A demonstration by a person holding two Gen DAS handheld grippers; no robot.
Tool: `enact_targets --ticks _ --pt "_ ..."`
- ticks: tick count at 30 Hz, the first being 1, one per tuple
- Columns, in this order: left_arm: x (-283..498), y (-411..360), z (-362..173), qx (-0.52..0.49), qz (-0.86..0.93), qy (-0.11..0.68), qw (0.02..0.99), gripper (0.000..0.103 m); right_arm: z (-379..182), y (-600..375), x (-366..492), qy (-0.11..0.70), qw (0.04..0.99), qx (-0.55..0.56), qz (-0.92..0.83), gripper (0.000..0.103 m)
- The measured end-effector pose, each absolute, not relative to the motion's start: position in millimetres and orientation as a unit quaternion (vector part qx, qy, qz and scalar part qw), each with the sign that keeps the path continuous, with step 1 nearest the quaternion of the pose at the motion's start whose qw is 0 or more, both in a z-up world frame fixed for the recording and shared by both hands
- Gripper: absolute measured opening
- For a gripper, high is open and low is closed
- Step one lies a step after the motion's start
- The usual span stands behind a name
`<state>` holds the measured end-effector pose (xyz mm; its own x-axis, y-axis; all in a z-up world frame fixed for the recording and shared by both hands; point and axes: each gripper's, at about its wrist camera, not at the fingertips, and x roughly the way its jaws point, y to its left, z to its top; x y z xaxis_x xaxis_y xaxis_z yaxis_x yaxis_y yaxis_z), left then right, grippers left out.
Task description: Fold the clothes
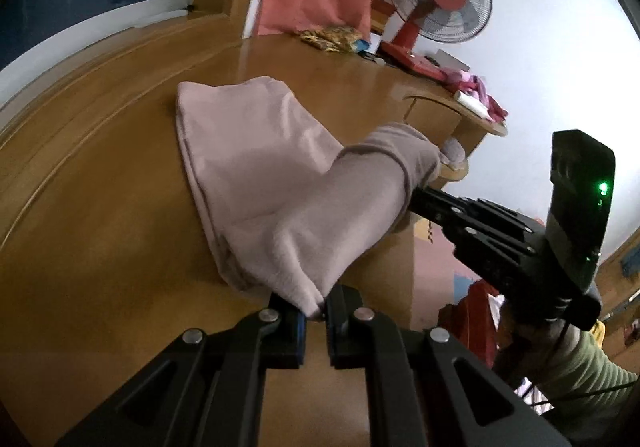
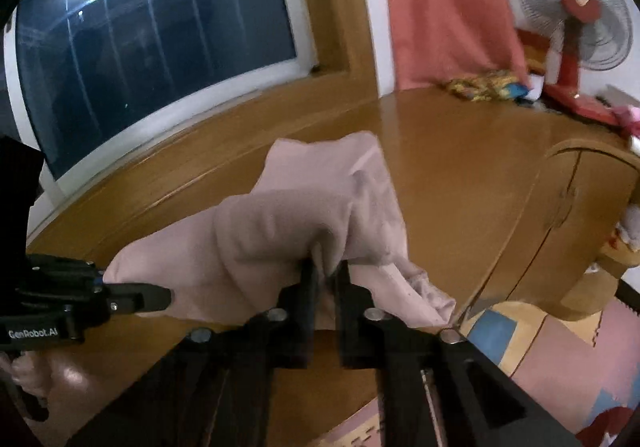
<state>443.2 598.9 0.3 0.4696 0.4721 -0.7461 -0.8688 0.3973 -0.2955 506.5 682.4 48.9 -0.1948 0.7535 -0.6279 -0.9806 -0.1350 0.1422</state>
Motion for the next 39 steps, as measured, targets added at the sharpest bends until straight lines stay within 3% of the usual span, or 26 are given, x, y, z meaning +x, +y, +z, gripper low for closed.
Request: enact_targets --ticks 8,15,16,17,19,22,25,33,37,39 --pt "431.5 593.5 4.4 -0.351 0.435 0.272 0.784 0.006 59.9 640.3 504.9 0.245 0.616 -0.232 0.712 0.008" --pt "441.5 566.6 -9.4 -0.328 0.421 0.317 0.784 0.006 45.3 606.3 511.0 0.338 0.551 -0.227 0.728 0.014" --pt "442.0 561.4 -10.1 -0.322 0.422 0.32 0.785 0.006 51.3 599.1 513.1 0.335 0.555 -0.212 0.732 0.019" --pt "442.5 555.3 -10.9 -0.312 0.423 0.323 0.787 0.006 57.5 592.3 515.6 0.331 0.56 -0.197 0.734 0.036" --pt "440.5 546.2 -15.2 -0.299 0.423 0.331 0.789 0.006 57.3 592.0 518.3 0.332 0.569 -0.188 0.729 0.053" --pt "432.2 540.6 -22.8 -0.306 0.423 0.344 0.781 0.008 38.9 602.6 514.0 0.348 0.556 -0.199 0.728 0.052" --pt "421.9 535.4 -29.8 -0.316 0.427 0.355 0.769 0.009 17.3 612.4 502.4 0.357 0.539 -0.23 0.727 0.011" --pt "402.1 510.6 -4.8 -0.298 0.446 0.36 0.763 0.01 5.0 607.7 462.1 0.253 0.568 -0.311 0.719 0.005" --pt "398.2 506.4 4.9 -0.306 0.443 0.347 0.768 0.01 19.8 584.8 476.2 0.282 0.576 -0.271 0.718 0.008" --pt "406.3 511.5 6.8 -0.302 0.435 0.34 0.777 0.018 25.2 578.6 477.6 0.302 0.562 -0.255 0.726 0.01"
